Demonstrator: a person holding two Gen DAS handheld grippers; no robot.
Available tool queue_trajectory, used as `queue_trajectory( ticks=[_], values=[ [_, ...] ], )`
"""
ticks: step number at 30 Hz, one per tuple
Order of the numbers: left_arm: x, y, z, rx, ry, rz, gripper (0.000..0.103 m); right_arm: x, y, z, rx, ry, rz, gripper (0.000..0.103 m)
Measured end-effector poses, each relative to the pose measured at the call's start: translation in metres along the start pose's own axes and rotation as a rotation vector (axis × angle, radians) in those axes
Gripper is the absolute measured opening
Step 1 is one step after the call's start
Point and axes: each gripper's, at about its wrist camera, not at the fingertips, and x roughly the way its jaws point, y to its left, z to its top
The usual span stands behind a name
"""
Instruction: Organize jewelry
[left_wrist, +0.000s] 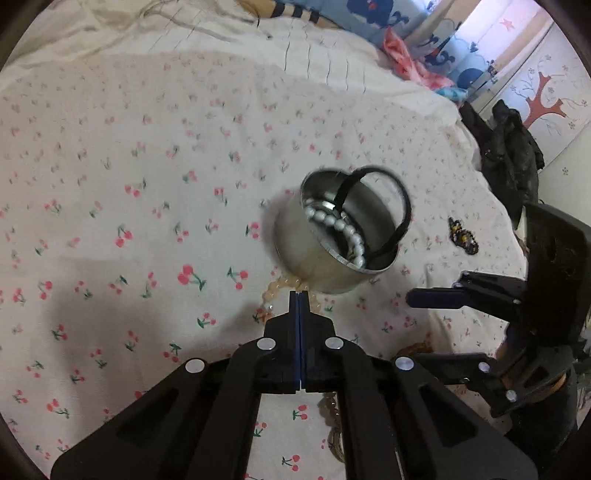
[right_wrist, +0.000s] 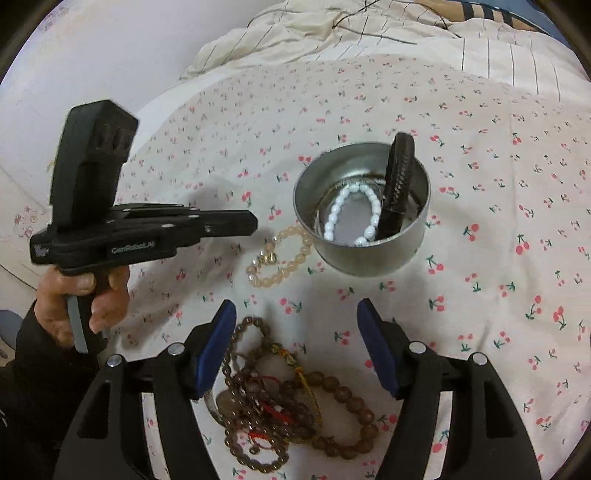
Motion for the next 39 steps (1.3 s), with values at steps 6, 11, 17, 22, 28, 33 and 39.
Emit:
queue_trajectory(
  ticks=[6, 11, 17, 22, 28, 33, 39],
  values=[
    [0.040, 0.005, -0.008, -0.052, 0.095, -0.061, 0.029, -0.002, 0.001, -0.008, -0.060, 0.035, -0.082, 0.066],
    [0.048, -0.013, -0.011, 0.029, 0.083, 0.026, 0.014, -0.012, -0.003, -0.012, -0.050, 0.019, -0.085, 0.066],
    [0.026, -0.009, -0.009, 0.026, 0.043, -0.016, 0.000, -0.035, -0.005, -0.027, -0.019, -0.022, -0.102, 0.066],
    [0.009, 0.004, -0.004, -0.022, 0.011, -0.049, 0.000, -0.049, -0.010, -0.029, 0.011, -0.060, -0.067, 0.069],
    [0.034, 0.010, -0.008, -0.077, 0.072, -0.103, 0.060, -0.043, -0.001, -0.029, -0.018, -0.037, -0.061, 0.069],
    [0.050, -0.034, -0.014, 0.130, 0.118, 0.004, 0.094, -0.037, -0.001, -0.032, -0.040, -0.003, -0.074, 0.069],
    [0.040, -0.007, -0.010, -0.035, 0.105, -0.104, 0.094, -0.034, -0.010, -0.037, -0.046, 0.054, -0.108, 0.069]
  ],
)
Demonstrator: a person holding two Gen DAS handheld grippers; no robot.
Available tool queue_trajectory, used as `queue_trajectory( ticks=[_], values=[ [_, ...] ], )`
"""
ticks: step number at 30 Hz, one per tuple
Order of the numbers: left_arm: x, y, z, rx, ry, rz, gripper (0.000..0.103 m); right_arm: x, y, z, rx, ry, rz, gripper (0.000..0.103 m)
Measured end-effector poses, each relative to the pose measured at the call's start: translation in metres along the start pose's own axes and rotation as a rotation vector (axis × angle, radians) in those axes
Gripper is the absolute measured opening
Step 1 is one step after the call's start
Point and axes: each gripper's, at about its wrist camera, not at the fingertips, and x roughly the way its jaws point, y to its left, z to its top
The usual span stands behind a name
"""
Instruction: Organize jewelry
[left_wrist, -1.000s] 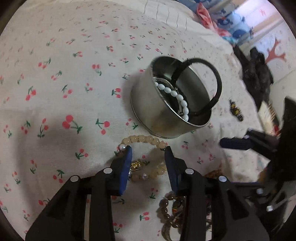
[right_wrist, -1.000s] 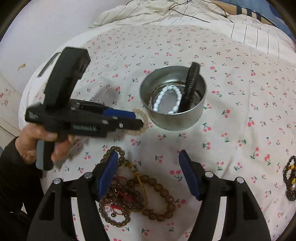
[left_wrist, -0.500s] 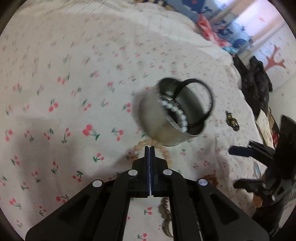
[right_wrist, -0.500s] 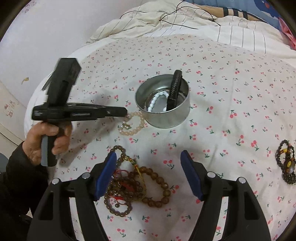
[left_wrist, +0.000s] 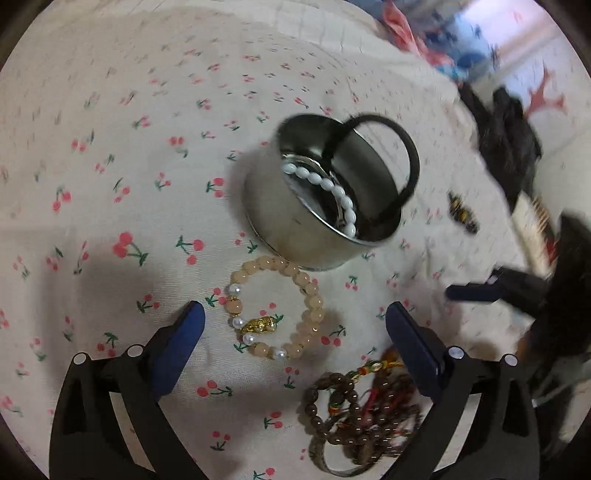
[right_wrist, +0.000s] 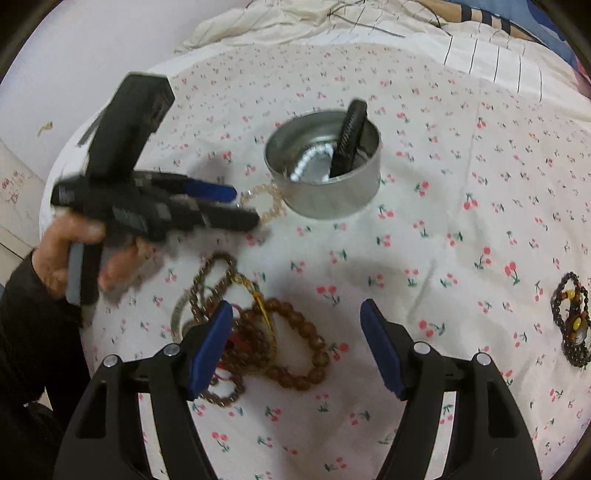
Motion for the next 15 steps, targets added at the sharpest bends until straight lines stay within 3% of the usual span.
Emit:
queue_trajectory(
  ticks=[4, 6, 7, 8, 15],
  values=[
    [0.005, 0.012, -0.002, -0.072, -0.016, -0.036, 0.090, -0.003, -0.003, 0.000, 0.020, -0.014, -0.006, 0.072],
    [0.004, 0.012, -0.005, -0.072, -0.024, 0.027, 0.052, -0.003, -0.001, 0.000, 0.015, -0.013, 0.000, 0.072],
    [0.005, 0.013, -0.005, -0.078, -0.027, 0.036, 0.041, -0.002, -0.001, 0.000, 0.013, -0.010, 0.000, 0.072],
    [0.006, 0.018, -0.005, -0.096, -0.019, 0.031, 0.016, -0.001, 0.000, 0.000, 0.010, -0.006, -0.003, 0.072],
    [-0.007, 0.011, -0.002, -0.033, -0.047, 0.043, 0.007, -0.002, 0.001, 0.004, 0.008, -0.019, 0.006, 0.072]
  ],
)
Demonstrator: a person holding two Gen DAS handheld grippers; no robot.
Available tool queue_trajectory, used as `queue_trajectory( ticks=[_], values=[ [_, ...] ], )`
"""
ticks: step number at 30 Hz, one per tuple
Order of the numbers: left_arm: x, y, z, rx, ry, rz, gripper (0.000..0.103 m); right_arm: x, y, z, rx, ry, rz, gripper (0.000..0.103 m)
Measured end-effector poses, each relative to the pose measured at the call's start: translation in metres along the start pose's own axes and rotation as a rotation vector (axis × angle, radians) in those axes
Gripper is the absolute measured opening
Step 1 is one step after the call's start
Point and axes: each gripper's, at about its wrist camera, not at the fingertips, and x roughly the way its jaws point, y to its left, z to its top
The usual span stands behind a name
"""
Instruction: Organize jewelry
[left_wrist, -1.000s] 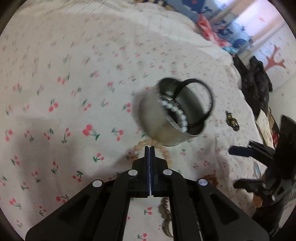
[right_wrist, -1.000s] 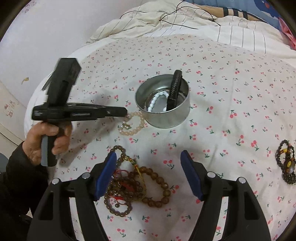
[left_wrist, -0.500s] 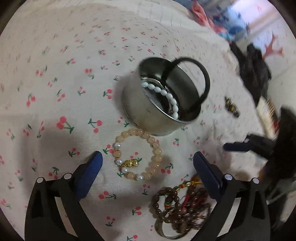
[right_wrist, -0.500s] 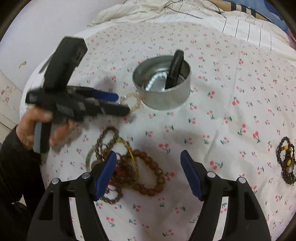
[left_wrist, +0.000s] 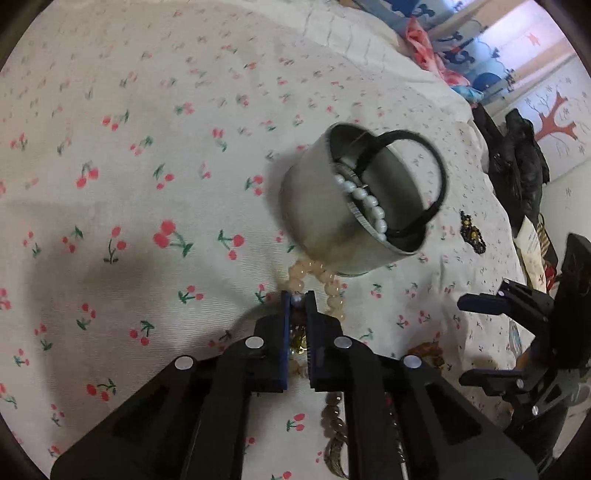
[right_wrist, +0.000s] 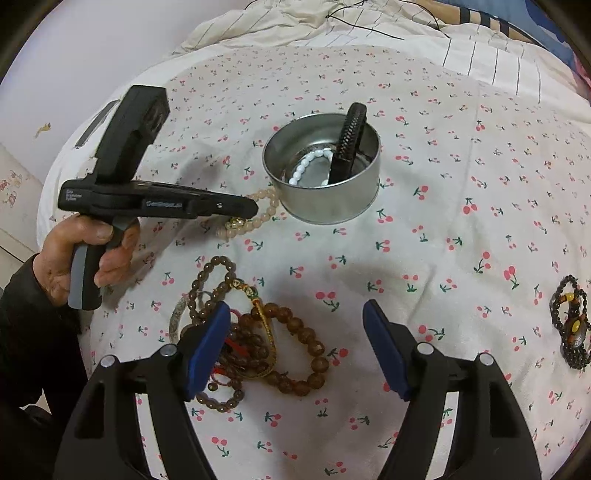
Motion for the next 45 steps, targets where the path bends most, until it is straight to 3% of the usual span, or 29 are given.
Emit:
queue_trajectory(
  ticks=[9, 15, 21, 24, 29, 31, 33, 35, 38, 43, 45],
  values=[
    [-0.057, -0.017, 0.010, 0.077, -0.143, -0.058, 0.007, -0.001, 0.000, 0.000, -0.008, 0.003, -0.001, 0.072],
    [-0.080, -0.055, 0.026, 0.156, -0.236, -0.104, 0.007, 0.002, 0.005, -0.003, -0.030, 0.028, 0.001, 0.072],
    [-0.070, -0.074, 0.037, 0.166, -0.287, -0.107, 0.007, 0.008, 0.009, -0.008, -0.067, 0.075, 0.019, 0.072],
    [-0.057, -0.067, 0.043, 0.113, -0.304, -0.094, 0.007, 0.010, 0.012, -0.011, -0.090, 0.086, 0.014, 0.072],
    [-0.031, -0.056, 0.048, 0.069, -0.235, -0.023, 0.009, 0.009, 0.018, -0.015, -0.123, 0.097, 0.042, 0.072],
    [-0.028, -0.055, 0.047, 0.074, -0.219, -0.004, 0.014, 0.011, 0.018, -0.017, -0.132, 0.111, 0.038, 0.072],
    [-0.032, -0.055, 0.045, 0.069, -0.222, 0.004, 0.032, 0.012, 0.021, -0.019, -0.143, 0.121, 0.063, 0.072],
    [-0.037, -0.056, 0.041, 0.069, -0.220, 0.011, 0.041, 0.012, 0.028, -0.021, -0.170, 0.125, 0.086, 0.072],
    [-0.045, -0.058, 0.032, 0.113, -0.194, 0.044, 0.045, 0.010, 0.041, -0.024, -0.217, 0.118, 0.140, 0.072],
    [-0.041, -0.047, 0.006, 0.156, -0.030, 0.089, 0.045, 0.019, 0.057, -0.031, -0.285, 0.153, 0.176, 0.071],
    [-0.037, -0.042, -0.004, 0.162, 0.027, 0.076, 0.045, 0.025, 0.060, -0.033, -0.302, 0.173, 0.173, 0.064]
  ],
)
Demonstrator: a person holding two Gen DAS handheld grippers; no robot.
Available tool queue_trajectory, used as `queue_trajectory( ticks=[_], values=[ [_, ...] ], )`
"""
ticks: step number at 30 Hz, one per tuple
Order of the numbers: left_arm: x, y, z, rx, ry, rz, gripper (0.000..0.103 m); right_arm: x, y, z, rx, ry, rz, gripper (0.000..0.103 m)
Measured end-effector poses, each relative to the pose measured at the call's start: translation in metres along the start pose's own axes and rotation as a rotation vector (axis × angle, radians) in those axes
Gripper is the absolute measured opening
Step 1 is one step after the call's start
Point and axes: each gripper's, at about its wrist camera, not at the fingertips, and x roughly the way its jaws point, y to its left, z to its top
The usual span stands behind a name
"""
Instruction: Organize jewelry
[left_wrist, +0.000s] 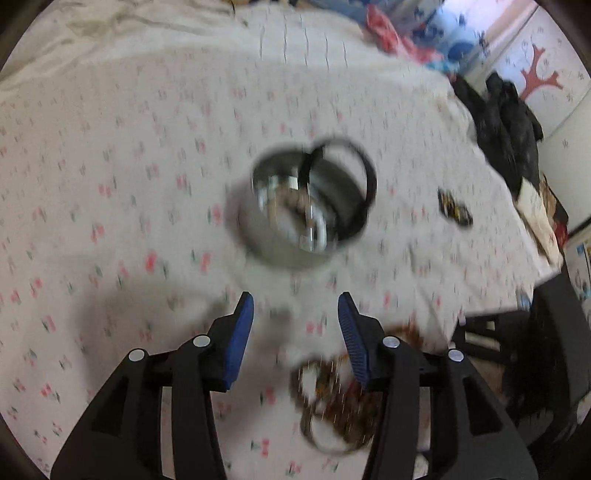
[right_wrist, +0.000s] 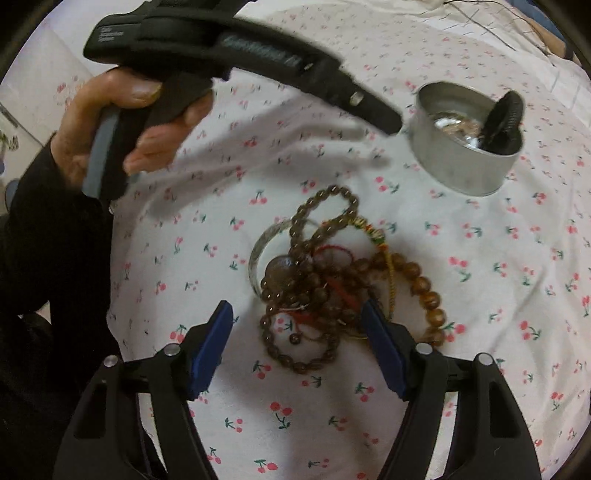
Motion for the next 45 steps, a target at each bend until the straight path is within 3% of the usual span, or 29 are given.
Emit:
queue_trajectory(
  ticks=[7, 12, 20, 22, 23, 26, 29, 31, 32, 35, 38, 42, 45],
  values=[
    [-0.001, 0.012, -0.031, 0.015, 0.092, -0.024, 0.048, -0.004, -0.005, -0.002, 0.008, -0.005, -0.029, 0.061],
    [0.012, 0.013, -0.044, -0.018, 0.162, -0.100, 0.051, -0.015, -0.023, -0.019, 0.063, 0.013, -0.082, 0.061],
    [0.023, -0.001, -0.047, -0.014, 0.143, -0.075, 0.052, -0.030, -0.042, -0.014, 0.176, -0.107, -0.143, 0.061],
    [0.021, -0.002, -0.047, -0.009, 0.120, -0.084, 0.042, -0.028, -0.036, -0.012, 0.144, -0.097, -0.143, 0.061],
    [0.021, -0.002, -0.046, -0.003, 0.125, -0.096, 0.027, -0.028, -0.034, -0.012, 0.136, -0.095, -0.139, 0.061],
    [0.021, -0.014, -0.046, 0.015, 0.100, -0.189, 0.019, -0.024, -0.025, -0.011, 0.126, -0.084, -0.135, 0.061],
    [0.010, -0.036, -0.045, 0.076, 0.053, -0.317, 0.018, -0.042, -0.049, -0.014, 0.208, -0.130, -0.188, 0.061],
    [0.007, -0.054, -0.049, 0.158, 0.092, -0.385, 0.018, -0.056, -0.066, -0.020, 0.287, -0.176, -0.202, 0.061],
    [0.009, -0.067, -0.057, 0.232, 0.150, -0.437, 0.018, -0.061, -0.073, -0.022, 0.319, -0.199, -0.186, 0.061],
    [0.020, -0.105, -0.094, 0.473, 0.329, -0.447, 0.020, -0.058, -0.067, -0.019, 0.293, -0.206, -0.125, 0.061],
    [0.013, -0.109, -0.109, 0.540, 0.367, -0.446, 0.025, -0.041, -0.047, -0.009, 0.226, -0.160, -0.097, 0.061],
    [-0.018, -0.065, -0.090, 0.403, 0.260, -0.411, 0.049, -0.020, -0.030, -0.004, 0.179, -0.105, -0.107, 0.061],
    [-0.032, -0.013, -0.070, 0.194, 0.148, -0.320, 0.059, -0.007, -0.027, -0.001, 0.197, -0.097, -0.071, 0.061]
  ],
)
